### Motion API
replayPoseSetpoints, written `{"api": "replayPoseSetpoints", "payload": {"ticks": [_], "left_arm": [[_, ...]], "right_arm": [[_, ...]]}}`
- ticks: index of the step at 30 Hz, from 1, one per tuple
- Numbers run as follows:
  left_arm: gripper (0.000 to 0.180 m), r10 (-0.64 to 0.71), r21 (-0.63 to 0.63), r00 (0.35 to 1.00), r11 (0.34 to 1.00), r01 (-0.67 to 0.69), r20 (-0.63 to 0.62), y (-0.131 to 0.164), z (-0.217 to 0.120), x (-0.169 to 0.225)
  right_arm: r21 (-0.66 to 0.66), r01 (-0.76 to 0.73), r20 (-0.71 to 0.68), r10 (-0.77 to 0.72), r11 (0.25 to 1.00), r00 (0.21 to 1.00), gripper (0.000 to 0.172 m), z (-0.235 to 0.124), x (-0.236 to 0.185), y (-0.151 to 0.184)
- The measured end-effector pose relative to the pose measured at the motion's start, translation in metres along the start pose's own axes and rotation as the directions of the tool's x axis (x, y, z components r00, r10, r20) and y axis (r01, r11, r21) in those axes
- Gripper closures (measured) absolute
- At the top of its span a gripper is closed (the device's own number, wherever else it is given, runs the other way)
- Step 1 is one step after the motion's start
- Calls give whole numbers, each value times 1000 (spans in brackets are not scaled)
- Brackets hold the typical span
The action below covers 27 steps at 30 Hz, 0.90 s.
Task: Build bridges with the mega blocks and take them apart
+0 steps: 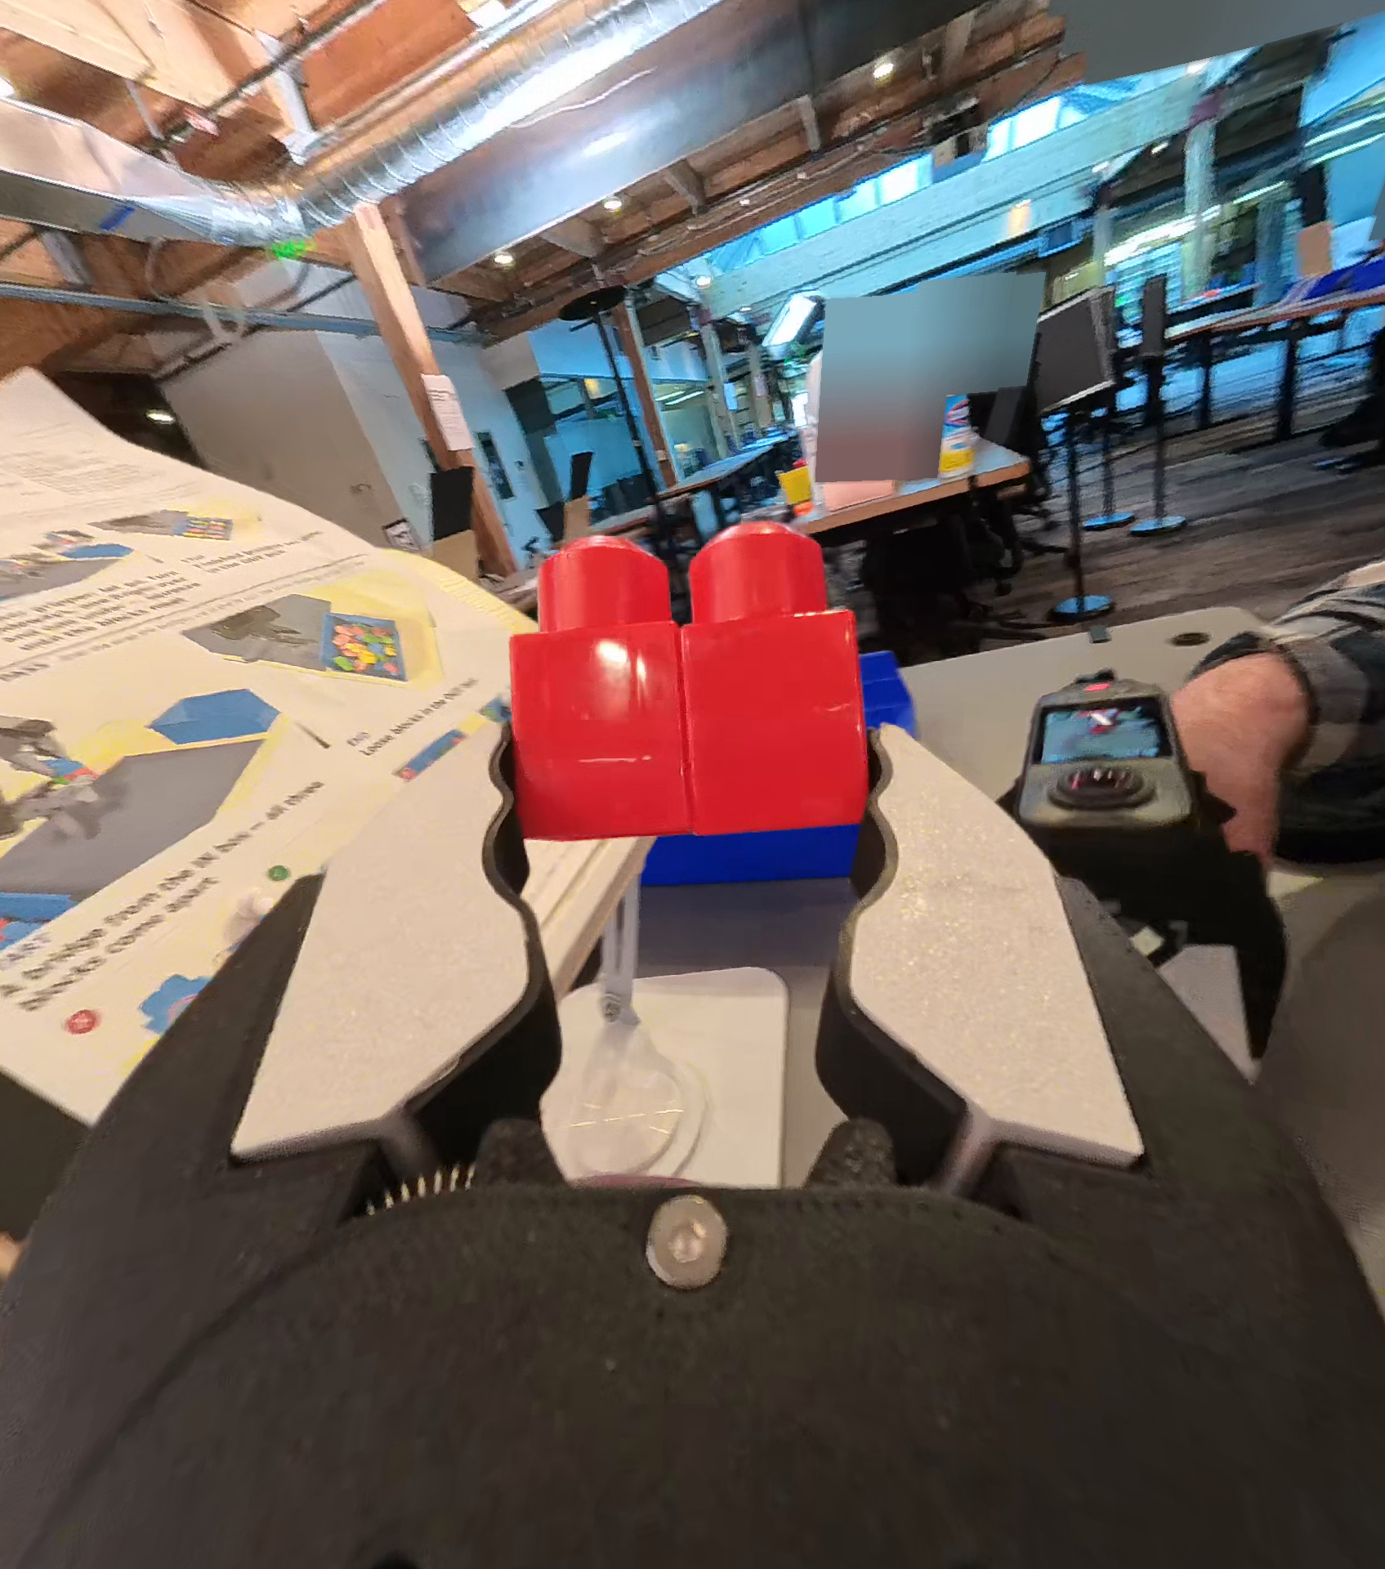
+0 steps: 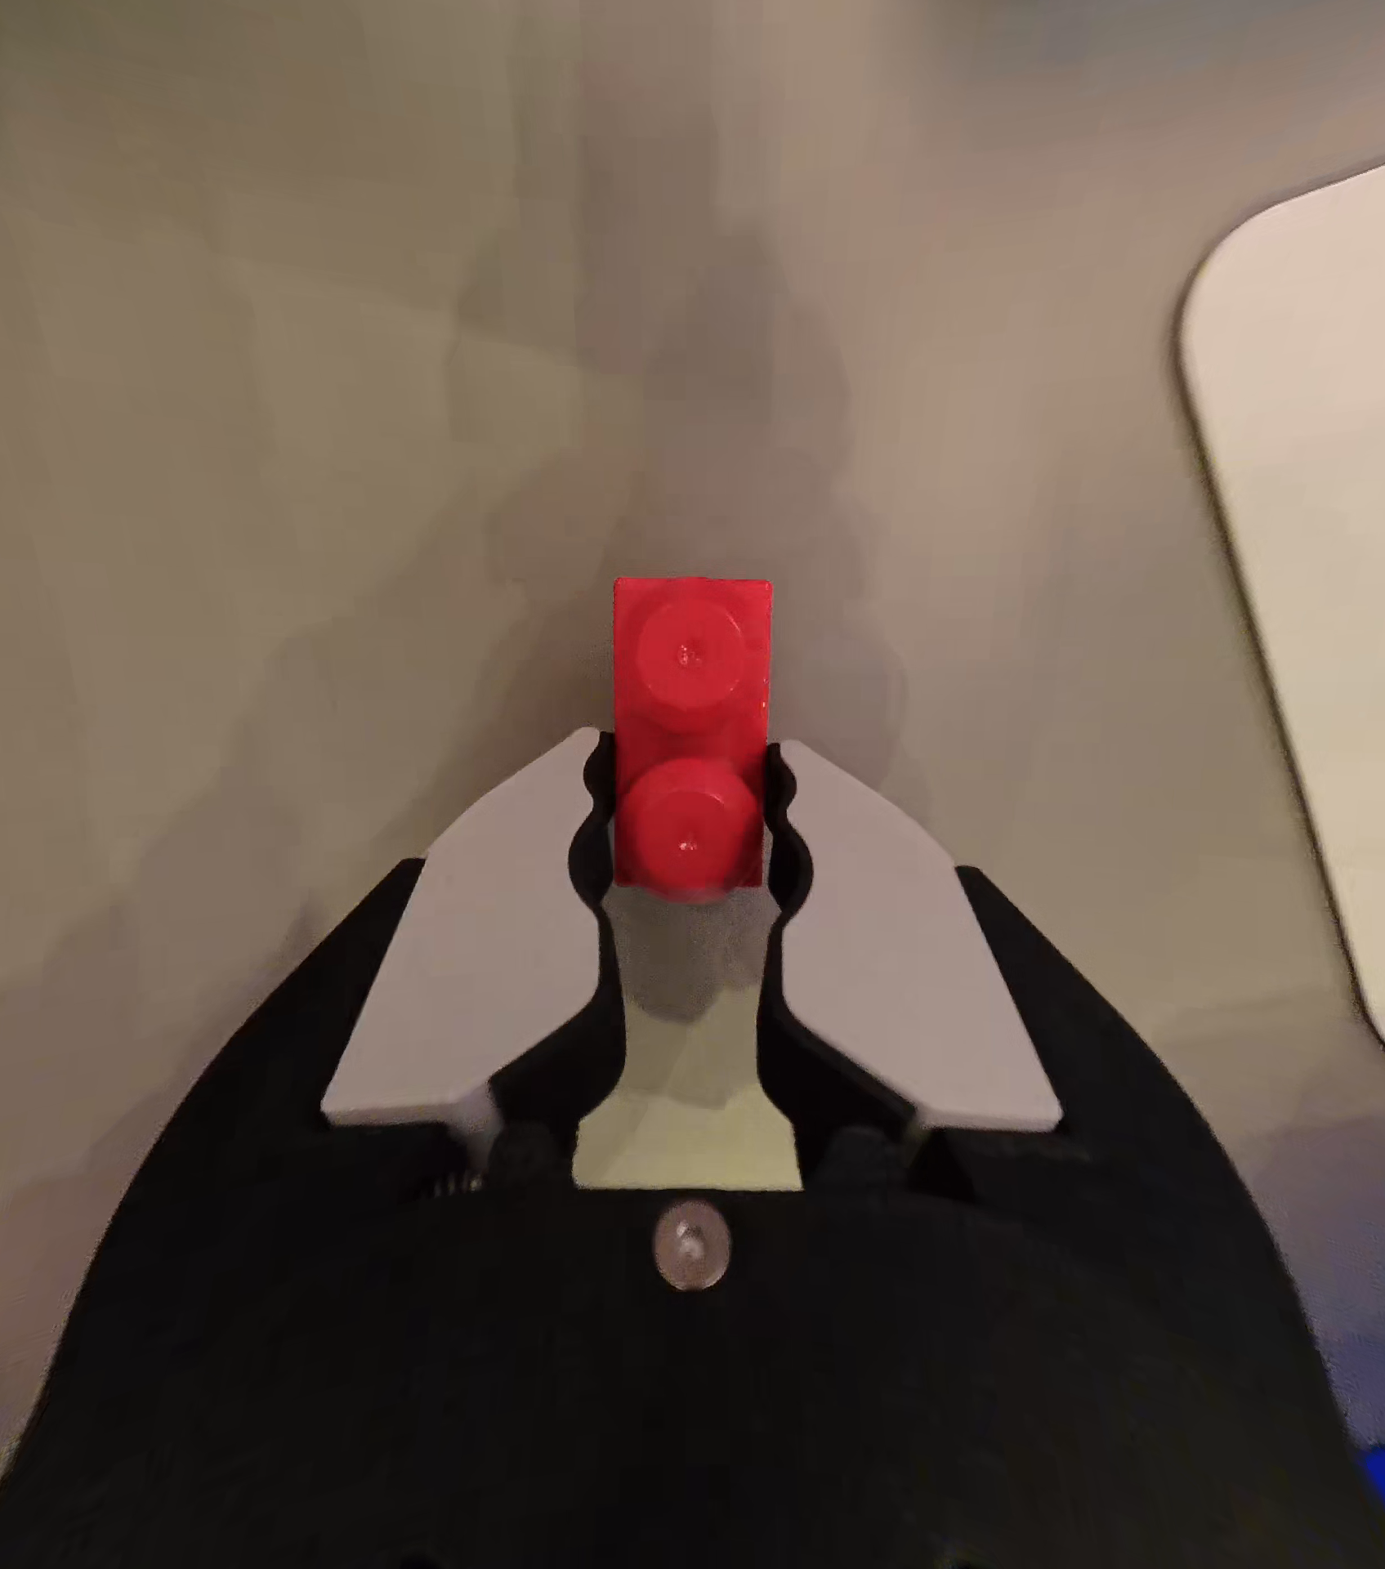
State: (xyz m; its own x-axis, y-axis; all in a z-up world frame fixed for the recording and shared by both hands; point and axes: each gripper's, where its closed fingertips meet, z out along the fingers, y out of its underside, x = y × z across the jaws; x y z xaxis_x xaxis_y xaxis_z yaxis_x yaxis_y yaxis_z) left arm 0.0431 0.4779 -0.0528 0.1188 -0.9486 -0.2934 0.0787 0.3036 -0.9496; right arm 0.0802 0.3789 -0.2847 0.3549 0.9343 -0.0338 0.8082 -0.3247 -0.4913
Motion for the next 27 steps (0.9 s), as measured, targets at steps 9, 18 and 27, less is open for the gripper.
{"api": "replayPoseSetpoints", "payload": {"ticks": [9,18,27], "left_arm": [[105,178,-30,933,984,-177,314,-9,-4,-26],[106,352,-195,774,936,-293,526,0,-9,-44],[106,471,-292,695,882,-370,542,6,-8,-44]], "right_arm": [[312,-120,-95,157,942,983,138,-107,55,-51],[591,-144,-122,265,793,957,137,-220,89,-129],[628,-162,-58,253,762,966,138,-229,90,-181]]}}
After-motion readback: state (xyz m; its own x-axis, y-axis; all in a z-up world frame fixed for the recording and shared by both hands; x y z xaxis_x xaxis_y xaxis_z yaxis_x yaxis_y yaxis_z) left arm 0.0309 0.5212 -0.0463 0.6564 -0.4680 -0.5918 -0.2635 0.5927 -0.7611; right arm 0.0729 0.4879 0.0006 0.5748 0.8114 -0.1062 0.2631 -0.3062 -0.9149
